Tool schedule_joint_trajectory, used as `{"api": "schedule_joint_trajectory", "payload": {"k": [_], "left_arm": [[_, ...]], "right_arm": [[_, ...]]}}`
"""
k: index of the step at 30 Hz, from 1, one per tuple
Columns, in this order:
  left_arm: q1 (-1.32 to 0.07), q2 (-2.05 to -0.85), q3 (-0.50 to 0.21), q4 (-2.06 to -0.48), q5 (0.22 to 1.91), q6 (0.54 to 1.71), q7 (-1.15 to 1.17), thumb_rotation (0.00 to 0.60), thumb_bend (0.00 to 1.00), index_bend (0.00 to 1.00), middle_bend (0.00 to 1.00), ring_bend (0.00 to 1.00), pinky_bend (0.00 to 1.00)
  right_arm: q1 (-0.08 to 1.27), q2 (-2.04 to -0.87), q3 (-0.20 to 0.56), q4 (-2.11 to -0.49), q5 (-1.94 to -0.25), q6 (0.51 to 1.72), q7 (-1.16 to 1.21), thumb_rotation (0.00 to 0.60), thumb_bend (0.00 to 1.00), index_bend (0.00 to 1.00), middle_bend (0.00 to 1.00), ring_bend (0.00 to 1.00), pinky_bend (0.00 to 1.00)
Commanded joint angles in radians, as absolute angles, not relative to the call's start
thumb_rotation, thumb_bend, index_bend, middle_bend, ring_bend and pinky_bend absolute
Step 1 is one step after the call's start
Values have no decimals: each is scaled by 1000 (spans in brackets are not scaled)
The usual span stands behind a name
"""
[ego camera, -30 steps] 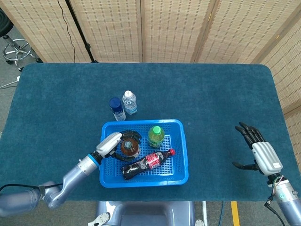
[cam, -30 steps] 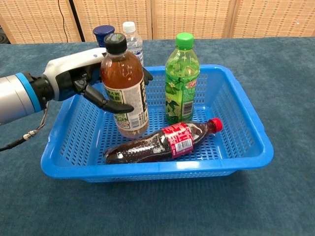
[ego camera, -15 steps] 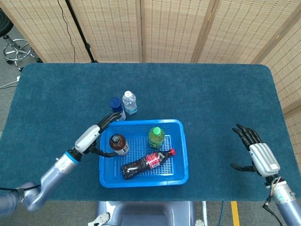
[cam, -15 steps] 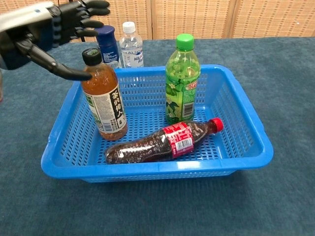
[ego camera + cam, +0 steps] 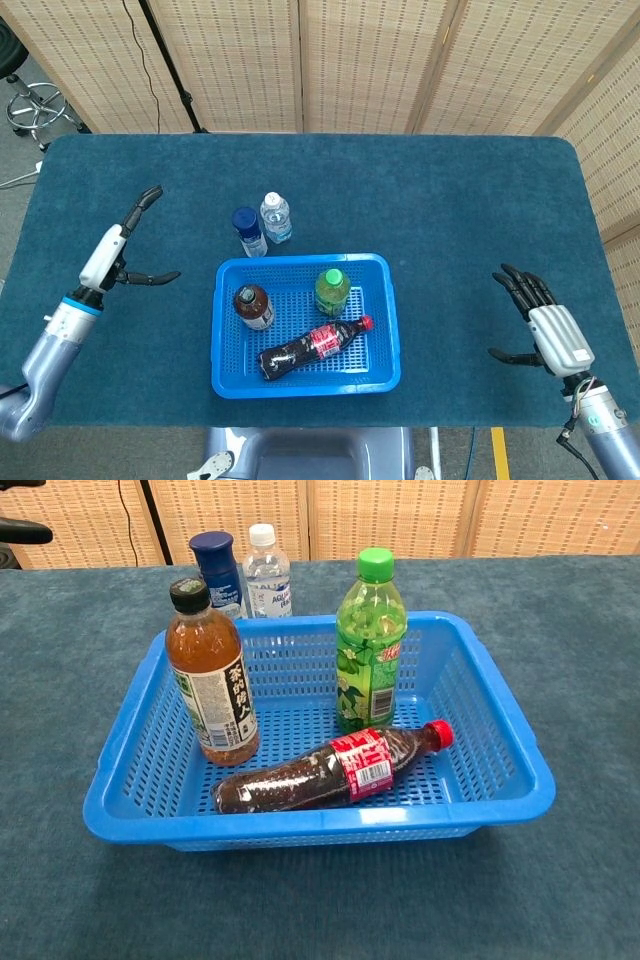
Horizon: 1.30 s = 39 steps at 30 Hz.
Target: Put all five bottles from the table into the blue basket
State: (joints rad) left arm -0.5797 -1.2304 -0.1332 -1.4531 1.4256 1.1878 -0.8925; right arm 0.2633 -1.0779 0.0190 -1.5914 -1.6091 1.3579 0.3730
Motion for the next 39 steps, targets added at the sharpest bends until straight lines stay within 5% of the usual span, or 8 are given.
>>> {"api": "schedule_joint_trajectory", "payload": {"k": [1, 9, 32, 39], "left_arm": [[-615, -1237, -171, -1397, 1327, 1068, -874, 600, 111, 0, 0, 0, 0], [-717, -1390, -234, -1256, 1201, 875, -816, 600, 117, 0, 0, 0, 0], [-860, -1653, -322, -1045, 1148, 705, -774, 600, 120, 0, 0, 0, 0], [-891, -1715, -337, -977, 1106, 670, -716, 600, 268, 0, 0, 0, 50]], "right_arm": [[264, -1078, 20, -1591, -1607, 1356, 372, 600, 0, 0, 0, 0, 0], [268, -1082, 22, -1583, -1598, 1342, 371, 600, 0, 0, 0, 0, 0], [275, -1095, 32, -1568, -1574, 1320, 360, 600, 0, 0, 0, 0, 0], [276, -1093, 33, -1565, -1571, 1318, 371, 600, 0, 0, 0, 0, 0]]}}
